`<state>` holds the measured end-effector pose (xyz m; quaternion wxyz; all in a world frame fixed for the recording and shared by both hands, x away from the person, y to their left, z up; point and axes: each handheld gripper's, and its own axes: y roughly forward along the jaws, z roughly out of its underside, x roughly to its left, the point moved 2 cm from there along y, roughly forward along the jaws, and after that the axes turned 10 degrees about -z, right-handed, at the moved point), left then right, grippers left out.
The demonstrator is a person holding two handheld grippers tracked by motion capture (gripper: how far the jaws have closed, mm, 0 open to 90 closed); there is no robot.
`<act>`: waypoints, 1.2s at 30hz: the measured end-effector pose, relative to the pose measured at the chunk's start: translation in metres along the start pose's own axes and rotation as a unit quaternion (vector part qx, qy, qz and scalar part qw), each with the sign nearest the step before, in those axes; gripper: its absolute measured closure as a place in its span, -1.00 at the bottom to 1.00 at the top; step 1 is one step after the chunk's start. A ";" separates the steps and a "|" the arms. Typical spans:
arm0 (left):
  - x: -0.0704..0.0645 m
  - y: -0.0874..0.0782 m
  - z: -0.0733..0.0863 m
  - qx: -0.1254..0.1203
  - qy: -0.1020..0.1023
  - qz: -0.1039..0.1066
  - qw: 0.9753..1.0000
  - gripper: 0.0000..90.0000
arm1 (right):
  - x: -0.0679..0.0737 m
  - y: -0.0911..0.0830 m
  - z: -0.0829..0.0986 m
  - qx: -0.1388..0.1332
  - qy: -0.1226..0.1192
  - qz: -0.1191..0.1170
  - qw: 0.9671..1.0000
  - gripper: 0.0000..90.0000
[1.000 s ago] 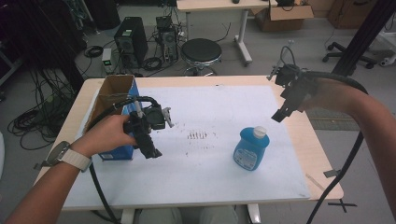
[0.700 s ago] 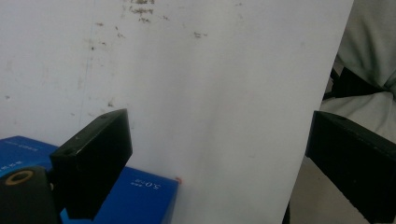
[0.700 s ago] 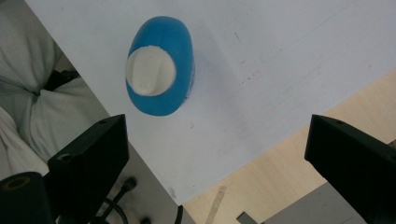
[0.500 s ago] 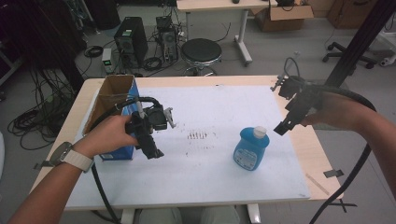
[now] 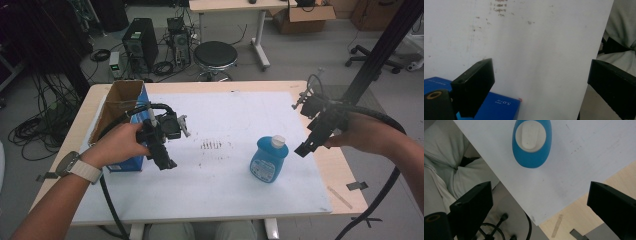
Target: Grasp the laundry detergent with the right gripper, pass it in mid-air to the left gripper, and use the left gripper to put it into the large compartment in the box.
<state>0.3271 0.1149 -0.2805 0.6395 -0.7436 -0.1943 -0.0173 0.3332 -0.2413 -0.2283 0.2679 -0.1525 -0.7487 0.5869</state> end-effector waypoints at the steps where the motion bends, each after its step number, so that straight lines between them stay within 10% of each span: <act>1: 0.000 0.000 0.000 0.001 0.000 0.001 1.000 -0.83 | 0.001 0.003 0.003 -0.005 -0.001 -0.001 1.000 -0.86; 36: -0.001 0.003 0.005 0.003 -0.010 0.001 1.000 -0.83 | -0.004 0.060 0.026 -0.058 0.018 -0.028 0.998 -0.86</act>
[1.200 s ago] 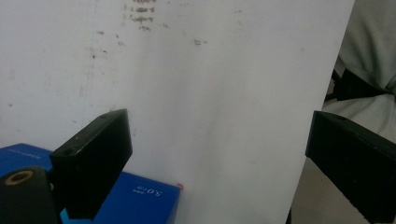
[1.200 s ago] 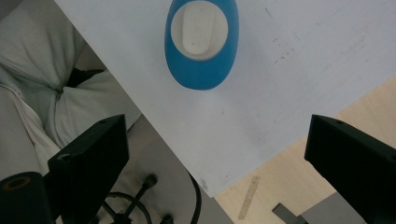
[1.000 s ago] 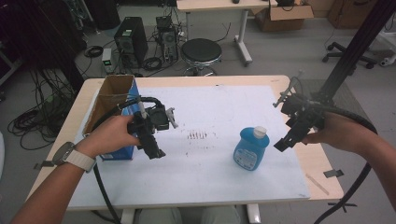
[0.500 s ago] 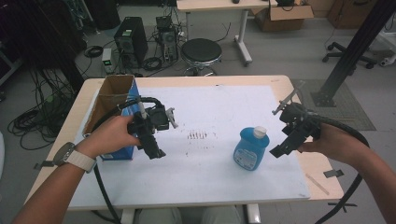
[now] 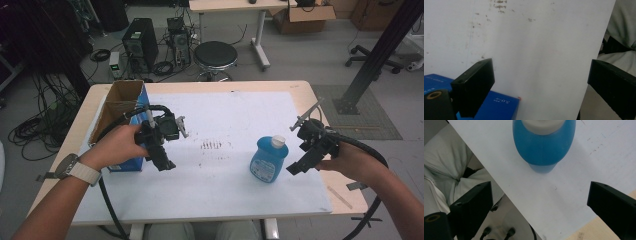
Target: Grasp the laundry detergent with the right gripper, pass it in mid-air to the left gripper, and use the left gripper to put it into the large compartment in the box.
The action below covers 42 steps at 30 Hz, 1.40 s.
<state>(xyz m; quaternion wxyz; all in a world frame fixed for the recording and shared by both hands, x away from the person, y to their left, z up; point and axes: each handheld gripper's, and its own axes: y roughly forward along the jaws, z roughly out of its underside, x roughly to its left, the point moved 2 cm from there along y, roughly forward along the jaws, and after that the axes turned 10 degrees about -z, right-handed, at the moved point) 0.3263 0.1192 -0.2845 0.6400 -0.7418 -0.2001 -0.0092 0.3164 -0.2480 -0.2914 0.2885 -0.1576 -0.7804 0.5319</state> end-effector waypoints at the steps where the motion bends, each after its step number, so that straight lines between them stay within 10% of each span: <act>1: 0.000 0.000 0.000 0.000 0.000 0.000 1.000 -0.83 | 0.000 0.002 0.001 -0.004 -0.001 0.002 1.000 -0.86; 20: 0.000 0.002 -0.001 0.000 -0.002 -0.002 1.000 -0.83 | -0.007 0.027 0.032 -0.100 -0.002 0.003 0.995 -0.84; 42: -0.002 0.003 -0.004 0.003 -0.001 -0.002 1.000 -0.84 | -0.009 0.052 0.066 -0.205 -0.025 0.008 0.978 -0.84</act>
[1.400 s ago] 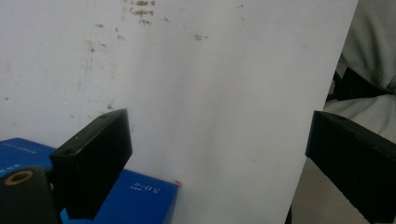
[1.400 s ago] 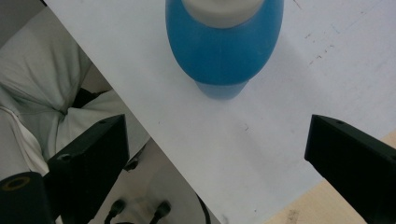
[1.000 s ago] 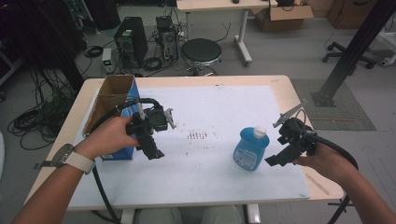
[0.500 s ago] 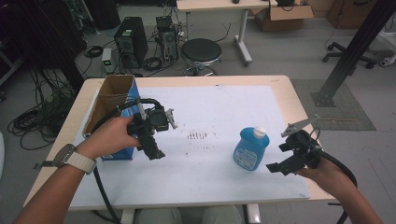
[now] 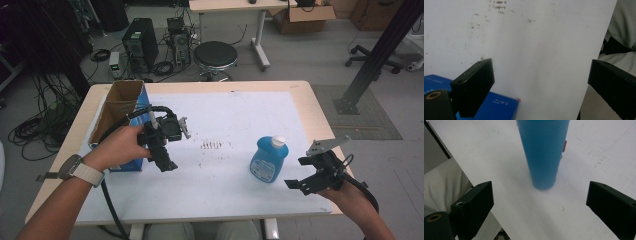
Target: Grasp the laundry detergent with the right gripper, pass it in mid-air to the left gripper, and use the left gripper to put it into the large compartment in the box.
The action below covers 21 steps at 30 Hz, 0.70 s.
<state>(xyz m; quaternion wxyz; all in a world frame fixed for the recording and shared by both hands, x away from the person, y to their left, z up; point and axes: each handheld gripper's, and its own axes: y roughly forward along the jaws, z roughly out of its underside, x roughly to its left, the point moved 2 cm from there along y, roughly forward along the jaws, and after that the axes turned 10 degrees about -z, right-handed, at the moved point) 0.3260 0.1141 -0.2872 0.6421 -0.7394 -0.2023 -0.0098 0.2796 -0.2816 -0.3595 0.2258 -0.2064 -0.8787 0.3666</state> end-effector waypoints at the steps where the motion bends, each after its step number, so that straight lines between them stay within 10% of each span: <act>1: 0.000 0.000 0.000 -0.001 0.000 0.000 1.000 -0.84 | 0.000 0.000 0.000 -0.001 0.001 -0.001 1.000 -0.84; 21: 0.000 0.002 -0.002 0.000 0.001 -0.001 1.000 -0.84 | 0.001 0.011 0.009 -0.060 -0.021 0.003 0.998 -0.83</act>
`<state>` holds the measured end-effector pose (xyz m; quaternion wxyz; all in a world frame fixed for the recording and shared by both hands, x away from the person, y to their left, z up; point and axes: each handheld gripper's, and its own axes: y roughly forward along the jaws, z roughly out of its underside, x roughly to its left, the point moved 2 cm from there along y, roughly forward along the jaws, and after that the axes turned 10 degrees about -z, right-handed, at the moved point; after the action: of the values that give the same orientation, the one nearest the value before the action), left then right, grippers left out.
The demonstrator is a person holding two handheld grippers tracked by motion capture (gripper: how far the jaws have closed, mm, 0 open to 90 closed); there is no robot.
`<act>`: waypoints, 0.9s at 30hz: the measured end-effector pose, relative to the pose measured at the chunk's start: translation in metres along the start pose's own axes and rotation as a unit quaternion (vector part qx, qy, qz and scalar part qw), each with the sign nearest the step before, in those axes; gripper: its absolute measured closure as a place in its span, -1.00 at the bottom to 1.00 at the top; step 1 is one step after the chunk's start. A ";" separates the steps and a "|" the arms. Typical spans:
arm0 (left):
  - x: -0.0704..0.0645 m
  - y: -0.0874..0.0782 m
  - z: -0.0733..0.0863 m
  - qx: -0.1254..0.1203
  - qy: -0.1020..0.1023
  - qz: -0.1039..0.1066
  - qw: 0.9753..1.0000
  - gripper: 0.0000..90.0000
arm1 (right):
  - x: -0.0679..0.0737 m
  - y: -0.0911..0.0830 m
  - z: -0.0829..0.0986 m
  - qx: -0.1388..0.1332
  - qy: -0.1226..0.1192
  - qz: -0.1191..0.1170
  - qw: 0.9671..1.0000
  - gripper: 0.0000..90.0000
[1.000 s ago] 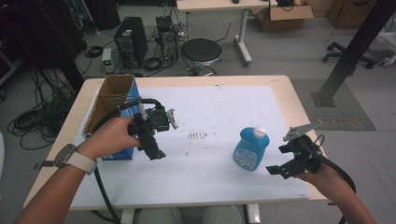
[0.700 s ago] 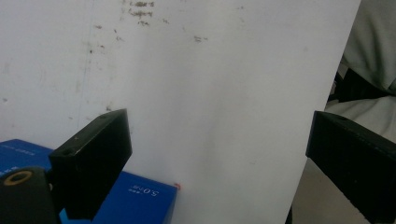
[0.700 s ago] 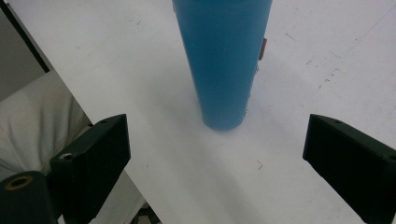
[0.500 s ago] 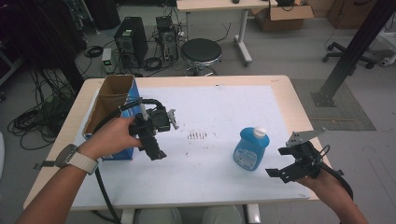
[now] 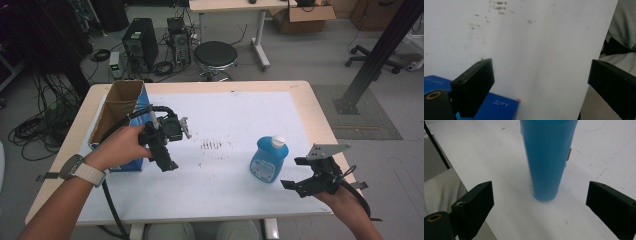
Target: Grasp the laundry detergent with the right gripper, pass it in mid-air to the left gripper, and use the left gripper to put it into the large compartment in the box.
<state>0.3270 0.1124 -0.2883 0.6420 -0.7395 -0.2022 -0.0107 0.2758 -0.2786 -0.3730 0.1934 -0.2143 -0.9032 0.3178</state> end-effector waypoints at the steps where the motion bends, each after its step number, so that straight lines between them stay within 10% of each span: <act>1: 0.000 0.000 0.000 0.000 0.000 0.000 1.000 -0.84 | 0.000 0.000 0.000 -0.005 0.000 0.000 1.000 -0.83; 27: 0.000 0.002 -0.001 0.001 -0.002 0.002 1.000 -0.83 | -0.003 0.010 0.015 -0.096 -0.011 0.003 0.995 -0.83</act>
<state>0.3283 0.1109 -0.2902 0.6420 -0.7395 -0.2023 -0.0081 0.2737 -0.2804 -0.3906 0.1613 -0.2316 -0.9307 0.2326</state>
